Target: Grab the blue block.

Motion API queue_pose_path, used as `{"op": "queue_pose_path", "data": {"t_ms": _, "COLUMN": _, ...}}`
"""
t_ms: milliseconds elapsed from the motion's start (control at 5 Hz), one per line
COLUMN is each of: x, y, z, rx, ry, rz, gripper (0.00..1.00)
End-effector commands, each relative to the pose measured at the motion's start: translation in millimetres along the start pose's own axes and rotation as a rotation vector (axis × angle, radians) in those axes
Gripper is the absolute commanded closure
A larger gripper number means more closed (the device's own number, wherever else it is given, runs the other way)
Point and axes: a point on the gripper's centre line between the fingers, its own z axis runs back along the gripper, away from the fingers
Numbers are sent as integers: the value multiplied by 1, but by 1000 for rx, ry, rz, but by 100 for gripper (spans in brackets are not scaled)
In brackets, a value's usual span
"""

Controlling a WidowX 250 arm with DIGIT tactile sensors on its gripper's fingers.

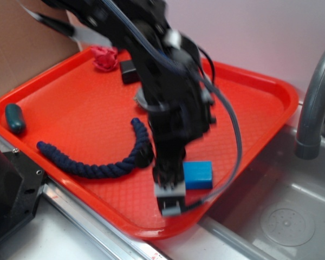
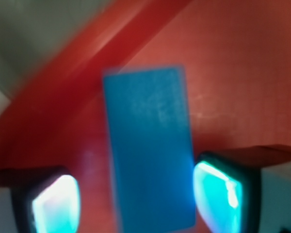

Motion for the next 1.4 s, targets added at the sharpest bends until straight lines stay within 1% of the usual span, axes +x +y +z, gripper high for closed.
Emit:
{"op": "queue_pose_path", "data": {"t_ms": 0, "x": -6, "y": -5, "z": 8, "rx": -26, "ry": -55, "rz": 35, "gripper": 100}}
{"op": "queue_pose_path", "data": {"t_ms": 200, "x": -19, "y": 1, "z": 36, "rx": -57, "ry": -83, "rz": 87, "gripper": 100}}
{"op": "queue_pose_path", "data": {"t_ms": 400, "x": -48, "y": 8, "z": 85, "rx": -55, "ry": -99, "rz": 263, "gripper": 100}}
{"op": "queue_pose_path", "data": {"t_ms": 600, "x": -81, "y": 16, "z": 134, "rx": -16, "ry": -116, "rz": 512, "gripper": 100}}
{"op": "queue_pose_path", "data": {"t_ms": 800, "x": -97, "y": 38, "z": 165, "rx": 6, "ry": -78, "rz": 686, "gripper": 100}}
{"op": "queue_pose_path", "data": {"t_ms": 1000, "x": -101, "y": 70, "z": 163, "rx": 7, "ry": -44, "rz": 774, "gripper": 100}}
{"op": "queue_pose_path", "data": {"t_ms": 1200, "x": -114, "y": 88, "z": 168, "rx": 49, "ry": -76, "rz": 869, "gripper": 100}}
